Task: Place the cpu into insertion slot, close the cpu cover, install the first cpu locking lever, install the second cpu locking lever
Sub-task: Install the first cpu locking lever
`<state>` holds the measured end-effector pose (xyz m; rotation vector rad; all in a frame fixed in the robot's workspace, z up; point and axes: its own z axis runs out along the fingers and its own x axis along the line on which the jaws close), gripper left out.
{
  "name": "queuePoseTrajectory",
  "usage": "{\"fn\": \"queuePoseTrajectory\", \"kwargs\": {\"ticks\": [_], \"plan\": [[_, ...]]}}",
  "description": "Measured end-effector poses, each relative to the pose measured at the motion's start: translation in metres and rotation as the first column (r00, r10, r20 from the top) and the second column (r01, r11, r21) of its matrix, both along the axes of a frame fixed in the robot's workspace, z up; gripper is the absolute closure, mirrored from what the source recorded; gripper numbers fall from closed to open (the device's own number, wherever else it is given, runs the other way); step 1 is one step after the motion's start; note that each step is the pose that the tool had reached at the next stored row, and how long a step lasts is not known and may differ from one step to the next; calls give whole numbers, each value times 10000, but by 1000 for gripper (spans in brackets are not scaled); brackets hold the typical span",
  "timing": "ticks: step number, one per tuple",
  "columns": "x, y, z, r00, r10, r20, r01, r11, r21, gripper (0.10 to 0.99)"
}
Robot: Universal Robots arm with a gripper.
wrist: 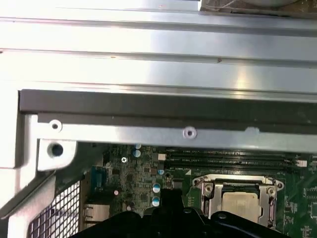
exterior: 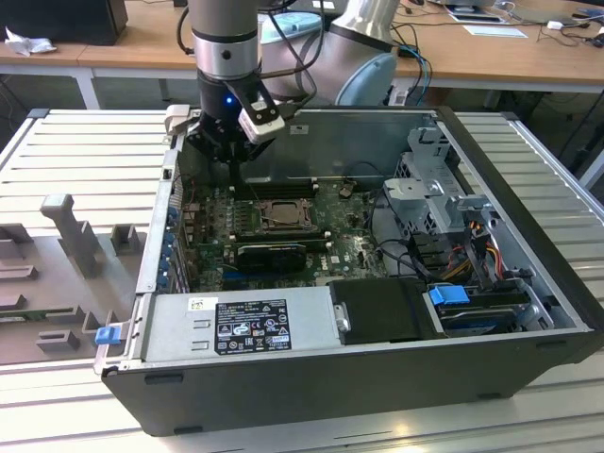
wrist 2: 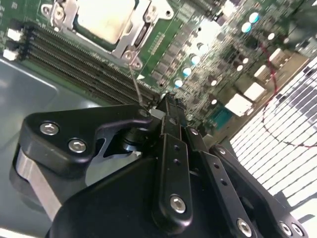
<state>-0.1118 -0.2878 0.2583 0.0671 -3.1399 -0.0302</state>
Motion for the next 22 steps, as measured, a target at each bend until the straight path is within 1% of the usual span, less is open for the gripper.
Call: {"fn": "queuePoseTrajectory", "kwargs": {"ticks": [2, 3, 5, 6, 8, 10, 13, 16, 19, 20, 22], "plan": [[9, 35, -2, 10000, -2, -1, 2, 10000, 0, 980], [23, 43, -3, 10000, 1, -1, -1, 10000, 0, 980], [81, 52, -4, 10000, -2, 0, 2, 10000, -1, 980], [125, 52, -4, 10000, -1, 0, 1, 10000, 0, 980], [248, 53, -7, 10000, 0, -1, 0, 10000, 0, 980], [415, 52, -13, 10000, -2, -1, 2, 10000, -1, 980], [561, 52, -22, 10000, 0, -1, 0, 10000, -1, 980], [681, 52, -41, 10000, -20, 1, 20, 10000, 14, 980], [705, 45, -53, 10000, -41, -3, 41, 9995, 324, 980], [708, 44, -65, 10000, -71, 1, 71, 9994, 342, 980], [713, 43, -120, 9998, -177, -1, 177, 9993, 340, 980]]}}
